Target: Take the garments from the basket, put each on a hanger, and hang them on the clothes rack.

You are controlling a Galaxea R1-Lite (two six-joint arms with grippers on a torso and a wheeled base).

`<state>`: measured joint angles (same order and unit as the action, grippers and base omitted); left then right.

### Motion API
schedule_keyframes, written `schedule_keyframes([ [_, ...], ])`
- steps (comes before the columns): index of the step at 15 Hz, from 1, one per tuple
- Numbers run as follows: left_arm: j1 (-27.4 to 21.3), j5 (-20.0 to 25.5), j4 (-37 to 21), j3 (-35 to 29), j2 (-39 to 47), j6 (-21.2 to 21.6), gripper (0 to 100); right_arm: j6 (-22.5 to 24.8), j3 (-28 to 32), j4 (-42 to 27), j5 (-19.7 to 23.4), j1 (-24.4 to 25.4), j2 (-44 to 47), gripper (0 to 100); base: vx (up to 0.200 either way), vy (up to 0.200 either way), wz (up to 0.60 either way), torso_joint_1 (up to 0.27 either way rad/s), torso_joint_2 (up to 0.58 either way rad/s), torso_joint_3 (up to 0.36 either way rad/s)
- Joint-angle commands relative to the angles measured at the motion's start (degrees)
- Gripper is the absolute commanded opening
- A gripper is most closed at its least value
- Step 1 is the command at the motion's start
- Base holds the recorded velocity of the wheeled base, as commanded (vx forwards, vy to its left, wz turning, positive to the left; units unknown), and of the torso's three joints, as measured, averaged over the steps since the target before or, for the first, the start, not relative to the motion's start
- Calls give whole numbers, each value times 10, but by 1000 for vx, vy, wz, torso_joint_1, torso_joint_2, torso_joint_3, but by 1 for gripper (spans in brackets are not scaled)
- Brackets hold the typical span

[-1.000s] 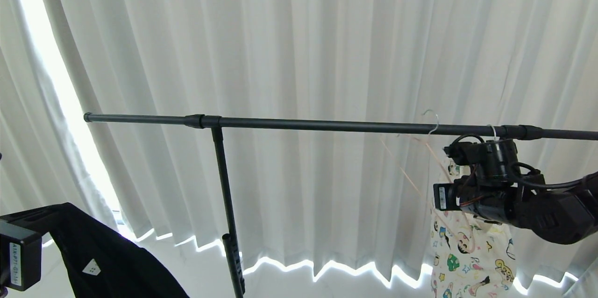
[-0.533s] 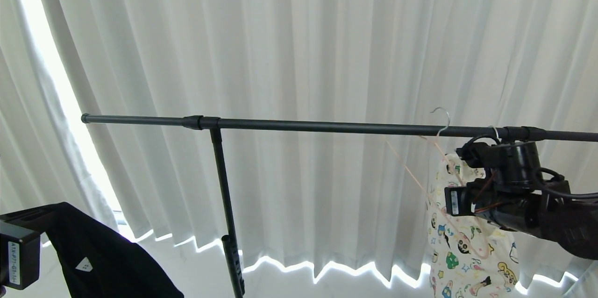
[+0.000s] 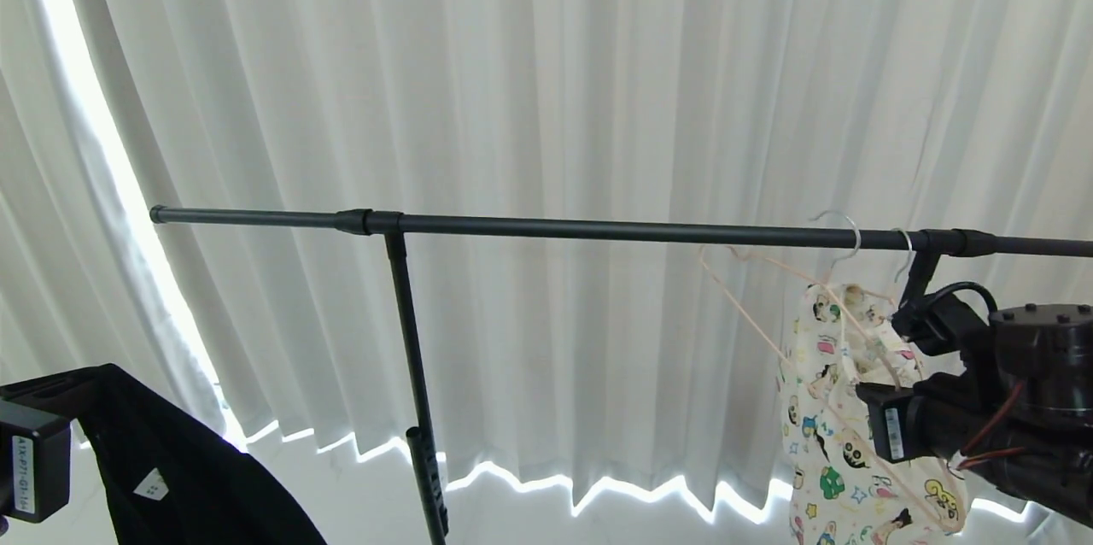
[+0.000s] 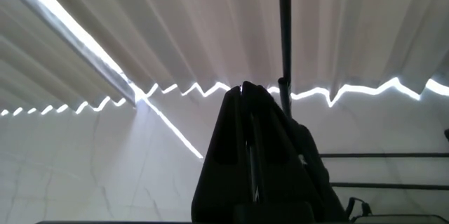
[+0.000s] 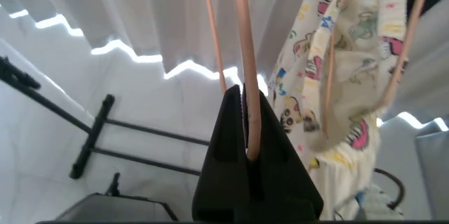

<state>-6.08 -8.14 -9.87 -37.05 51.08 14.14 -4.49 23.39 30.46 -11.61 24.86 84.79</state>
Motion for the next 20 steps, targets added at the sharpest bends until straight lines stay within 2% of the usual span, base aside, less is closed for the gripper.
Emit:
schedule_keyframes([
  [1, 0, 0, 0, 0, -1, 0, 0, 11, -27, -1, 1, 13, -53, 0, -200, 0, 0, 12, 7, 7],
  [8, 0, 0, 0, 15, -10, 0, 0, 11, -33, -2, 1, 69, -70, 0, -200, 0, 0, -4, -2, 4],
  [12, 0, 1, 0, 30, -9, 0, 0, 9, -33, -3, 2, 134, -69, 0, -200, 0, 0, 6, 1, 4],
  [15, -1, 4, 0, 40, -15, -3, 0, 7, -33, -3, 2, 166, -69, 0, 0, 0, 0, 0, 0, 0],
  [16, -2, 16, 0, 51, -27, -2, 0, 7, -32, -3, 2, 176, -69, 0, 0, 0, 0, 0, 0, 0],
  [18, -3, 78, 0, 78, -53, 2, 0, 7, -31, -2, 4, 195, -68, 0, 0, 0, 0, 0, 0, 0],
  [20, -5, 108, 0, 74, -34, 4, 0, -1, -32, -2, 10, 227, -67, 0, 0, 0, 0, 0, 0, 0],
])
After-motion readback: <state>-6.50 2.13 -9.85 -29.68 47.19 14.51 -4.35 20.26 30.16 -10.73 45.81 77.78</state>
